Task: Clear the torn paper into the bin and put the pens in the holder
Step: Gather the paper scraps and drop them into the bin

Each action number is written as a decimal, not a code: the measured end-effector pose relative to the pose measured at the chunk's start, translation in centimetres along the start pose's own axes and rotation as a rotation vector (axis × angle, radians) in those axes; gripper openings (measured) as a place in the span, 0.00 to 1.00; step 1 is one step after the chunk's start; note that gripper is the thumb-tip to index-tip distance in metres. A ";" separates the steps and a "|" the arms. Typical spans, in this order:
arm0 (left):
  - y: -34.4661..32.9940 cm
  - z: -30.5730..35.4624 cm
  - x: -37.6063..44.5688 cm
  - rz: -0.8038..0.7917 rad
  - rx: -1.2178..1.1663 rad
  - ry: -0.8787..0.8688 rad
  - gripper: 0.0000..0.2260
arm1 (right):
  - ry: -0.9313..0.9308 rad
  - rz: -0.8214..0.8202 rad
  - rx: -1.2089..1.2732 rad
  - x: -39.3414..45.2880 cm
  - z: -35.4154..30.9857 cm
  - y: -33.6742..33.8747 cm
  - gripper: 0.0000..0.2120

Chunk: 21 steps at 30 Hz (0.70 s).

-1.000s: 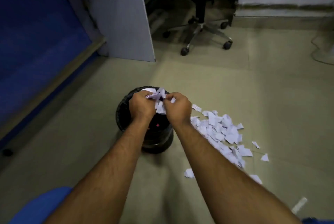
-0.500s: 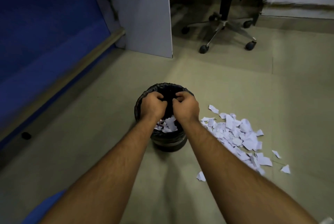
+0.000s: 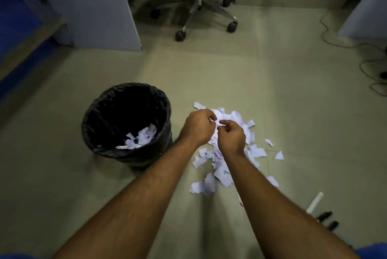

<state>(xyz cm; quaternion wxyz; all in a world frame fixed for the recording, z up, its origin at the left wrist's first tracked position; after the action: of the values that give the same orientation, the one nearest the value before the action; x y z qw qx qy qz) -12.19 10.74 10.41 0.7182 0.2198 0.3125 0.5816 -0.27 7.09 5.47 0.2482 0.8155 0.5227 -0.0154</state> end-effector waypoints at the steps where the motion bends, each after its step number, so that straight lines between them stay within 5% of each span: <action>1: -3.1 -0.3 0.2 -0.057 0.083 -0.008 0.12 | -0.022 0.026 -0.083 0.6 2.6 1.1 0.13; 7: -13.3 -7.1 0.6 -0.257 0.346 0.073 0.20 | -0.126 -0.160 -0.451 2.9 11.5 2.5 0.24; 13: -16.8 -10.7 -0.5 -0.381 0.648 0.293 0.55 | -0.061 -0.131 -0.973 3.5 15.9 2.8 0.51; 17: -17.8 -11.0 -0.7 -0.442 0.710 0.284 0.55 | -0.063 -0.207 -0.961 3.7 17.6 1.9 0.44; 21: -17.3 -10.0 0.1 -0.322 0.666 0.117 0.46 | 0.189 -0.100 -0.836 2.6 15.9 1.6 0.28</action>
<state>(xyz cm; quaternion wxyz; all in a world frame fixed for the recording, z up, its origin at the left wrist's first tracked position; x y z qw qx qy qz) -7.15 6.44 -8.50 0.6704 0.3559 0.5557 0.3392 6.00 2.08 -8.61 0.5069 0.6163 0.5434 0.2605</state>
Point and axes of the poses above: each hand's wrist, its own x-axis towards the middle knuckle, its own y-axis out of the back of the hand, z = x × y, the point moved 5 cm from there along x, towards the middle knuckle, and after that the axes turned 1 degree about -z, right-handed, at the moved point
